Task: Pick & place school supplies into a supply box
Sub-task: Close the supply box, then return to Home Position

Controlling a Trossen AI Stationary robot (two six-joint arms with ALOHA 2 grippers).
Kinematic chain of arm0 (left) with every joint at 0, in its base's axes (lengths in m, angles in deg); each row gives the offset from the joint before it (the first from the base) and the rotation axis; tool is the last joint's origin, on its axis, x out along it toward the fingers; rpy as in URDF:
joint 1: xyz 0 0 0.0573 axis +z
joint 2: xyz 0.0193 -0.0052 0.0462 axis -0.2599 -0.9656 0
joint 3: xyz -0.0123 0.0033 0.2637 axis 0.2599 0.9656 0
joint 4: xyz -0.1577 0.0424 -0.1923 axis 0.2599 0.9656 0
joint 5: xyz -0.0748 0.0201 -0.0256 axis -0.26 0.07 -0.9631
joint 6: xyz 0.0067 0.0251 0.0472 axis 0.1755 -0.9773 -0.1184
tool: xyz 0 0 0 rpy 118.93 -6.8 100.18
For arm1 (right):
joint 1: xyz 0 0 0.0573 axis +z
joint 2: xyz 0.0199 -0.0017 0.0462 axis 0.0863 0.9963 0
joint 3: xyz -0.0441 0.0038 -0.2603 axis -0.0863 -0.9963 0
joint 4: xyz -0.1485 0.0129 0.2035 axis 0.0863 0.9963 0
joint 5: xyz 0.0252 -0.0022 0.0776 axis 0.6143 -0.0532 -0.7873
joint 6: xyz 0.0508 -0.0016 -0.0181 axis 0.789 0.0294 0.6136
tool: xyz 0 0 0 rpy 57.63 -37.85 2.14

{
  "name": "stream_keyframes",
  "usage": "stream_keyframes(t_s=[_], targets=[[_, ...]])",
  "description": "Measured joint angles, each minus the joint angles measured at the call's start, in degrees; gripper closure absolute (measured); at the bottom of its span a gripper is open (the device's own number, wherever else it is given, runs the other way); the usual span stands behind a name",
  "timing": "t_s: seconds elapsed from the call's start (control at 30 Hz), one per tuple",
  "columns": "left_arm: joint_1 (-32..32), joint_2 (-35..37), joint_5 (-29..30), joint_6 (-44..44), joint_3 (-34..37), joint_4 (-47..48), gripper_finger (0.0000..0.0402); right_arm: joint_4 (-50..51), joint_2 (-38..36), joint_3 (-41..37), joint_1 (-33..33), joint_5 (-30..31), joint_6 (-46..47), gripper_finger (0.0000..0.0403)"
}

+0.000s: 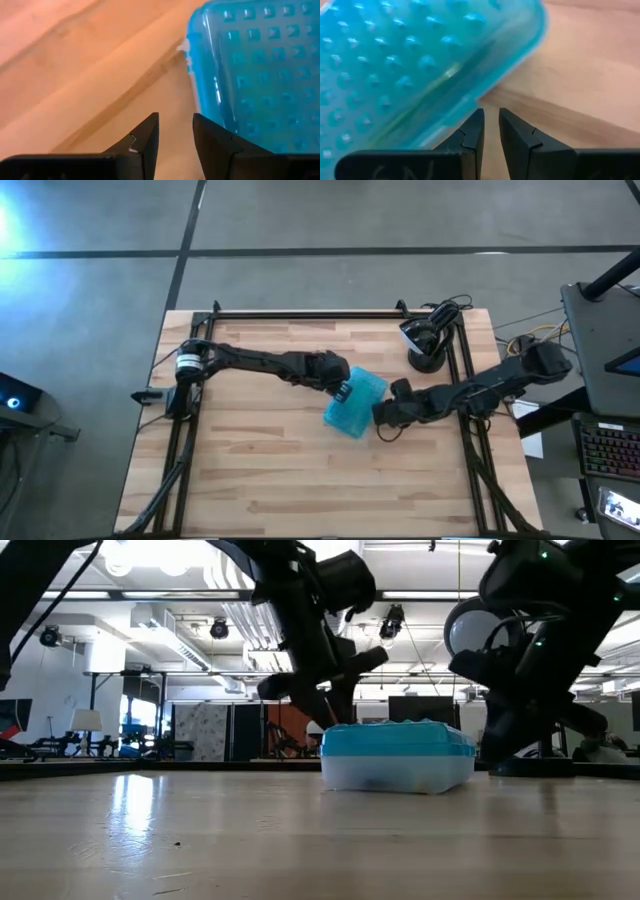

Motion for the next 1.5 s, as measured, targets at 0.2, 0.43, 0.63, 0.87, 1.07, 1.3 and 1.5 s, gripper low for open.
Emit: stream_keyframes(t_s=[0.2,0.43,0.63,0.87,1.07,1.3,1.5], targets=[[-2.52,0.10,-7.16,3.96,4.48,-2.32,0.0298,-0.79,3.21,3.92,-3.12,-0.66,-8.68,0.0351],[-7.87,0.89,-6.82,7.82,6.96,-0.34,0.0298,-0.92,7.37,9.22,-5.71,-3.23,-15.26,0.0351],[-9.98,3.19,-1.11,8.37,7.24,6.17,0.0298,-1.59,9.24,11.97,-5.59,-5.59,-16.90,0.0351],[-9.85,10.78,3.16,14.35,14.56,9.33,0.0298,3.42,5.69,12.00,-5.58,-4.85,-17.73,0.0351],[-11.49,22.42,5.12,15.96,23.21,-2.61,0.0298,9.80,-1.17,11.85,-1.19,1.12,-19.72,0.0351],[-14.32,36.60,6.65,1.92,32.06,-28.20,0.0298,9.96,-18.64,10.78,10.97,8.32,-32.52,0.0351],[-14.14,45.98,7.81,5.81,35.35,-30.46,0.0298,20.50,-32.74,11.07,16.79,13.18,-25.26,0.0351]])
